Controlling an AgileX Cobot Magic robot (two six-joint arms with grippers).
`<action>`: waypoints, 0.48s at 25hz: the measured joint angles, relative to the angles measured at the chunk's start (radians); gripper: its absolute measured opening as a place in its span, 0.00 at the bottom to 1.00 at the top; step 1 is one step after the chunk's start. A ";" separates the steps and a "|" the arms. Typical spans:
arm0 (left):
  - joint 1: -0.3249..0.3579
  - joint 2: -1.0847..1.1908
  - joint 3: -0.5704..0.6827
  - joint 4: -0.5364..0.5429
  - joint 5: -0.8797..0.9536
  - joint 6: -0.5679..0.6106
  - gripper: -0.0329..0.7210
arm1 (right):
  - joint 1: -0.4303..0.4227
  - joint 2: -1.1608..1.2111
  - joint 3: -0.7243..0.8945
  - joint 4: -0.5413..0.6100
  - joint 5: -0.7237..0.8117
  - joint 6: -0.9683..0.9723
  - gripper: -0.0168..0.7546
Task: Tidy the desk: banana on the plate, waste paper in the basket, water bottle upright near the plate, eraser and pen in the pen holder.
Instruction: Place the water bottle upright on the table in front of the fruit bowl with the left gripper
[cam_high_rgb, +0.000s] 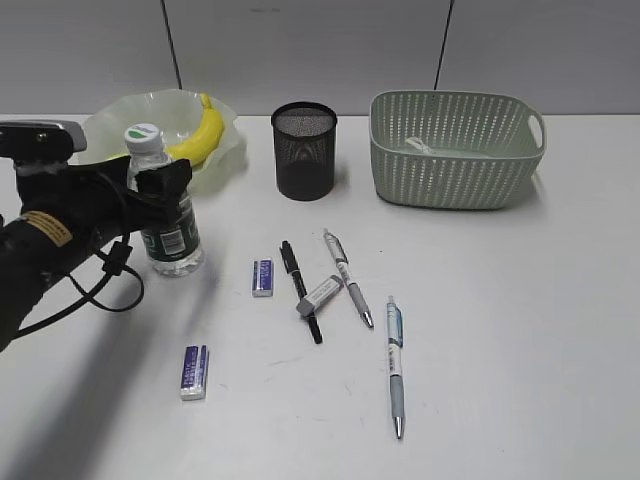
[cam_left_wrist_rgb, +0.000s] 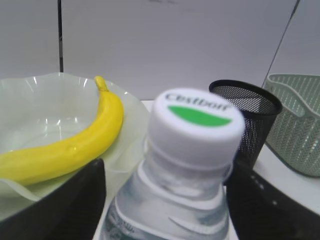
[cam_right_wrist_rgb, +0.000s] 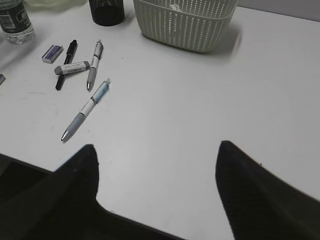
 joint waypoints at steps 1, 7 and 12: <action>0.000 -0.019 0.011 0.000 -0.002 0.000 0.79 | 0.000 0.000 0.000 0.000 0.000 0.000 0.76; 0.000 -0.174 0.057 -0.001 0.002 0.000 0.79 | 0.000 0.000 0.000 0.000 0.000 0.000 0.76; 0.000 -0.374 0.063 0.025 0.204 0.013 0.79 | 0.000 0.000 0.000 0.000 0.000 0.000 0.76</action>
